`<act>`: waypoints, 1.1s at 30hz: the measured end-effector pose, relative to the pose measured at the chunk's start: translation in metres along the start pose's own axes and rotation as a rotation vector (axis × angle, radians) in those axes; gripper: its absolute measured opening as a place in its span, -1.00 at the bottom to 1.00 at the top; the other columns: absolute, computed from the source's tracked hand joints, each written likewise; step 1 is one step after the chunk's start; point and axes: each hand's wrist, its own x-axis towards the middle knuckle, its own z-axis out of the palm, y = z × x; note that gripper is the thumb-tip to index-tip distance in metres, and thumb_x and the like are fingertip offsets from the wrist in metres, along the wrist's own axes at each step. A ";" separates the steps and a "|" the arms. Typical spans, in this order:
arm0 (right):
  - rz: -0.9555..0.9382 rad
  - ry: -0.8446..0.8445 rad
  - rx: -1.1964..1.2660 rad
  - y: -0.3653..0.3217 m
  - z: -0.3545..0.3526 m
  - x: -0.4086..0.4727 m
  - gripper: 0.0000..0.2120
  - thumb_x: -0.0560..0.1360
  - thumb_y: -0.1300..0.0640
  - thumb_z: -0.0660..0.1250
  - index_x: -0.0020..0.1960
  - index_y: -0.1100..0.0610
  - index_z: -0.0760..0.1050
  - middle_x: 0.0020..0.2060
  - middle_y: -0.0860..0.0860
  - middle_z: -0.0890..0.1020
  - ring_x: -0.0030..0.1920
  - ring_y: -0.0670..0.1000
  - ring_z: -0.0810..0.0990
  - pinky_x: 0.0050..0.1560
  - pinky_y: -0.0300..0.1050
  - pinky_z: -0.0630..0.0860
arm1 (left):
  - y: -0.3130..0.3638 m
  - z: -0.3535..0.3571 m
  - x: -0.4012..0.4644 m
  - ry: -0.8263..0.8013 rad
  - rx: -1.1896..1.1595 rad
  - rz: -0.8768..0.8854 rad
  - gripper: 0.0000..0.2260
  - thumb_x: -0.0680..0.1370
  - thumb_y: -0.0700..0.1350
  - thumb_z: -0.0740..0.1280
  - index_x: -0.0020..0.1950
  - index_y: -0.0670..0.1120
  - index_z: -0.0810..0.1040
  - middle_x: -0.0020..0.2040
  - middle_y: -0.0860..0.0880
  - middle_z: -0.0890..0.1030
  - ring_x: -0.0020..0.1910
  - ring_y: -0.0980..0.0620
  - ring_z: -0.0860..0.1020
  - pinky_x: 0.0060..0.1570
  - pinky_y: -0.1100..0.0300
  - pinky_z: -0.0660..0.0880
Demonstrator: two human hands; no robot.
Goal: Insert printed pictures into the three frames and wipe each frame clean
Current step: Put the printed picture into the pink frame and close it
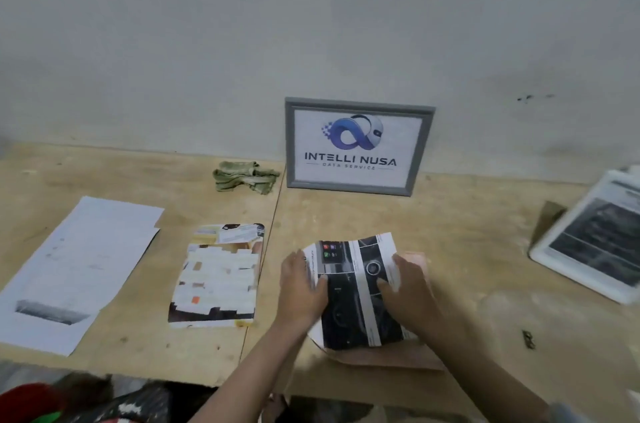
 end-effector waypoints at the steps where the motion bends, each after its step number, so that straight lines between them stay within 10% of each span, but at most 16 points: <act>1: -0.012 0.004 -0.014 0.008 0.001 -0.004 -0.54 0.51 0.17 0.31 0.37 0.22 0.29 0.24 0.12 0.41 0.30 0.08 0.33 0.24 -0.19 0.24 | -0.002 0.006 -0.001 -0.043 0.039 -0.014 -0.58 0.51 -0.08 0.30 0.35 -0.10 0.33 0.38 -0.18 0.30 0.43 -0.17 0.22 0.40 -0.02 0.25; 8: -0.147 0.005 -0.263 0.060 0.013 -0.022 -0.39 0.49 -0.04 0.16 0.49 0.06 0.09 0.51 0.19 -0.08 0.50 0.19 -0.04 0.47 0.09 0.09 | -0.013 0.035 -0.004 -0.182 0.355 0.066 -0.29 0.45 0.12 0.38 0.47 -0.09 0.14 0.54 -0.18 -0.19 0.51 -0.21 -0.07 0.43 -0.02 0.10; 14: -0.286 -0.046 -0.338 0.086 0.024 -0.034 -0.27 0.23 0.04 0.36 0.33 0.26 0.25 0.30 0.53 0.27 0.29 0.51 0.28 0.12 0.41 0.41 | -0.022 0.048 -0.008 -0.269 0.590 0.002 -0.07 0.42 0.30 0.30 0.56 -0.06 -0.13 0.53 -0.13 -0.35 0.53 -0.15 -0.22 0.43 -0.22 -0.10; 26: -0.355 -0.004 -0.378 0.115 0.017 -0.038 -0.26 0.30 -0.03 0.48 0.36 0.15 0.26 0.39 0.35 0.29 0.42 0.34 0.19 0.20 0.33 0.40 | -0.011 0.064 -0.013 -0.317 0.704 -0.039 -0.10 0.46 0.35 0.20 0.55 -0.01 -0.24 0.55 -0.06 -0.30 0.53 -0.10 -0.26 0.40 -0.31 -0.18; 33: -0.355 -0.016 -0.411 0.124 0.011 -0.039 -0.41 0.46 -0.14 0.09 0.41 0.12 0.23 0.44 0.25 0.26 0.46 0.27 0.15 0.19 0.38 0.38 | -0.006 0.071 -0.016 -0.260 0.666 0.008 -0.18 0.49 0.27 0.24 0.56 -0.01 -0.12 0.57 -0.06 -0.22 0.54 -0.11 -0.15 0.41 -0.30 -0.11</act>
